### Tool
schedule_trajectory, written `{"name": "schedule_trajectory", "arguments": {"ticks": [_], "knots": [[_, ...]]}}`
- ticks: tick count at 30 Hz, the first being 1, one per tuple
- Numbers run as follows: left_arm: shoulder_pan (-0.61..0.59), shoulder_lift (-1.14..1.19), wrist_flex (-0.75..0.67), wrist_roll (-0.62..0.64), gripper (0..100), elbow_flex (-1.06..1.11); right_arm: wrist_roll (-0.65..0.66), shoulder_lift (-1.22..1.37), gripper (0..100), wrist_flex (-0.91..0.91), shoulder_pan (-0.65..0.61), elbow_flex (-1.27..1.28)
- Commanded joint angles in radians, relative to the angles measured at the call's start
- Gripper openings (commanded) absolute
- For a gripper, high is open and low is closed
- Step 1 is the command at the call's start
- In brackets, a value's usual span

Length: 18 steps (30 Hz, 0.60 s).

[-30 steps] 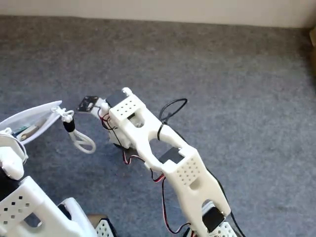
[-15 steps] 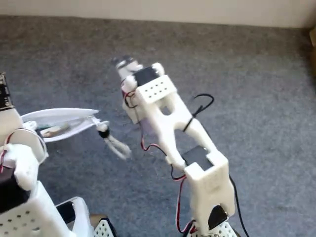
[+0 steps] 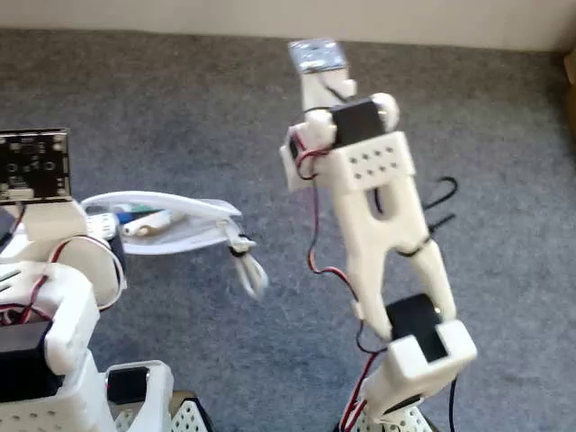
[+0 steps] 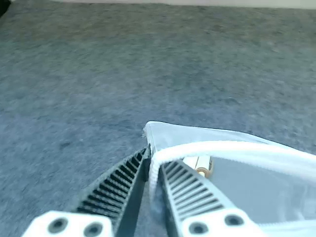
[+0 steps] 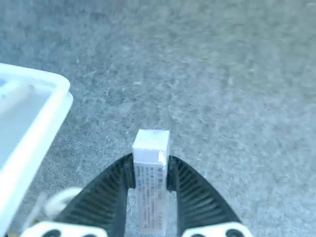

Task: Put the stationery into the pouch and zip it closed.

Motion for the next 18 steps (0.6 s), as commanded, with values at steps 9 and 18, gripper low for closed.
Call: {"name": "schedule_trajectory", "arguments": {"ticks": [9,18], "knots": [[0.163,0.059,-0.057,-0.032,1,0.076,-0.012,-0.4,0.5,0.012,0.001,0.148],[0.153,0.143,-0.064,-0.008,1,0.105,-0.014,-0.711,0.5,0.005,-0.099,0.271]]}}
